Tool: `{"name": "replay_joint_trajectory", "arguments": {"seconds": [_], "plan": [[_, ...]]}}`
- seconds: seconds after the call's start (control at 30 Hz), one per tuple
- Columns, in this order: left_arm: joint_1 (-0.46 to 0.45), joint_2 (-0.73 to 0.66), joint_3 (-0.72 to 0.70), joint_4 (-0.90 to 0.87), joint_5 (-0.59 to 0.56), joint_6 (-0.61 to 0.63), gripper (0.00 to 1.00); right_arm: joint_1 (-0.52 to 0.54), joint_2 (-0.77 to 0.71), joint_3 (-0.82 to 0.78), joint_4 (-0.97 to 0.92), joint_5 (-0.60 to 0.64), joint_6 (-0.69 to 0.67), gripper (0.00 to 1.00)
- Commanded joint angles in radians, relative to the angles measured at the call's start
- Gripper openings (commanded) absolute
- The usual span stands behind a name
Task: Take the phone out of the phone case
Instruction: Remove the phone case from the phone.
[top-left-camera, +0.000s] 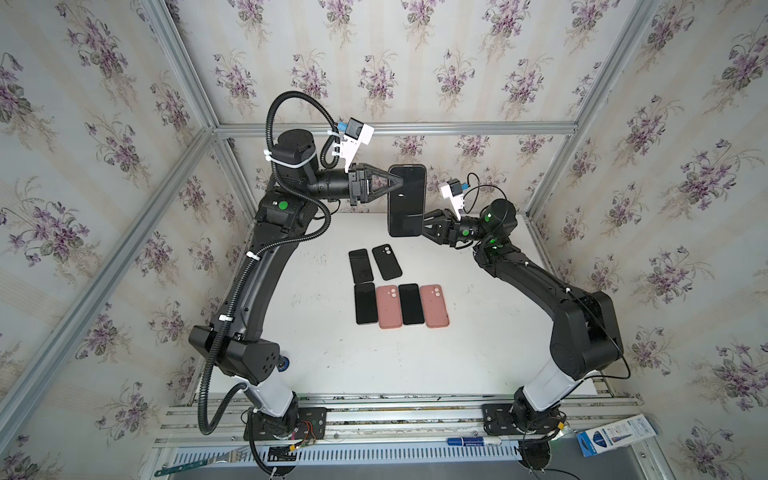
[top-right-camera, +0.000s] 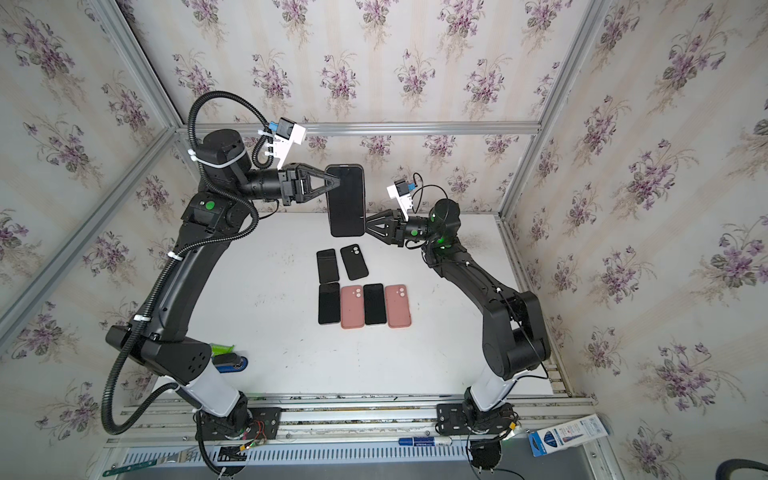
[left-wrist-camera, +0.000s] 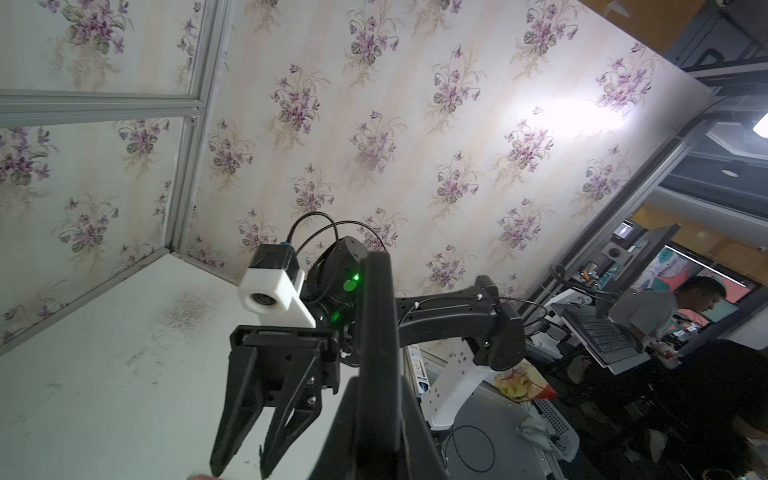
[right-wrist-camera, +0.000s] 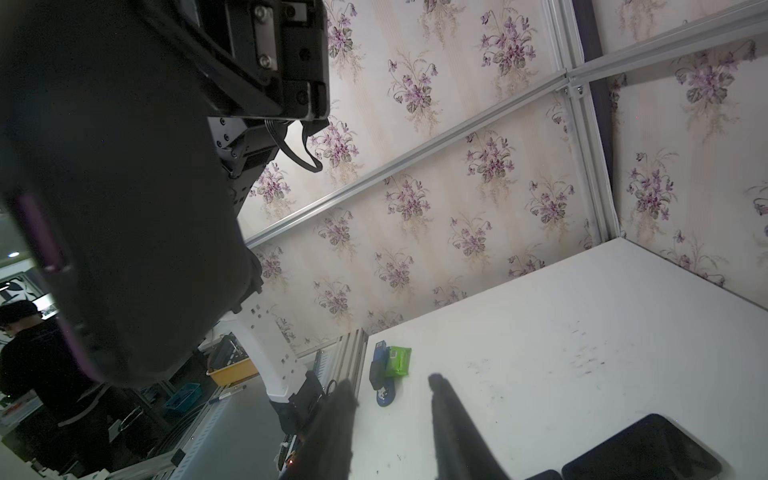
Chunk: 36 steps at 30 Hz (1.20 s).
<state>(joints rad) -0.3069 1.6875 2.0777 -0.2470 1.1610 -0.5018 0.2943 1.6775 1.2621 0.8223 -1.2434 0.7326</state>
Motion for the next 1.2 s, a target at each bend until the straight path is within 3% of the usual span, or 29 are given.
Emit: {"name": "replay_joint_trajectory", "arguments": {"seconds": [0.0, 0.1, 0.23, 0.37, 0.53, 0.77, 1.17], "plan": [[-0.004, -0.005, -0.002, 0.121, 0.019, -0.076, 0.0, 0.0, 0.006, 0.014, 0.052, 0.026, 0.003, 0.35], [0.004, 0.01, 0.016, 0.148, -0.024, -0.154, 0.0, -0.001, -0.003, 0.006, 0.06, 0.034, 0.007, 0.37], [0.006, 0.049, 0.055, 0.291, -0.078, -0.413, 0.0, -0.003, -0.052, -0.031, 0.065, 0.055, 0.028, 0.48], [0.017, 0.089, 0.067, 0.323, -0.158, -0.646, 0.0, -0.003, -0.13, -0.08, 0.07, 0.186, 0.106, 0.54], [0.014, 0.095, -0.053, 0.544, -0.217, -0.929, 0.0, 0.01, -0.186, -0.052, -0.132, 0.326, 0.23, 0.54], [0.013, 0.093, -0.087, 0.545, -0.244, -0.972, 0.0, 0.064, -0.245, -0.053, -0.09, 0.389, 0.285, 0.6], [0.009, 0.087, -0.108, 0.569, -0.249, -0.981, 0.0, 0.067, -0.257, -0.068, 0.031, 0.409, 0.377, 0.61]]}}
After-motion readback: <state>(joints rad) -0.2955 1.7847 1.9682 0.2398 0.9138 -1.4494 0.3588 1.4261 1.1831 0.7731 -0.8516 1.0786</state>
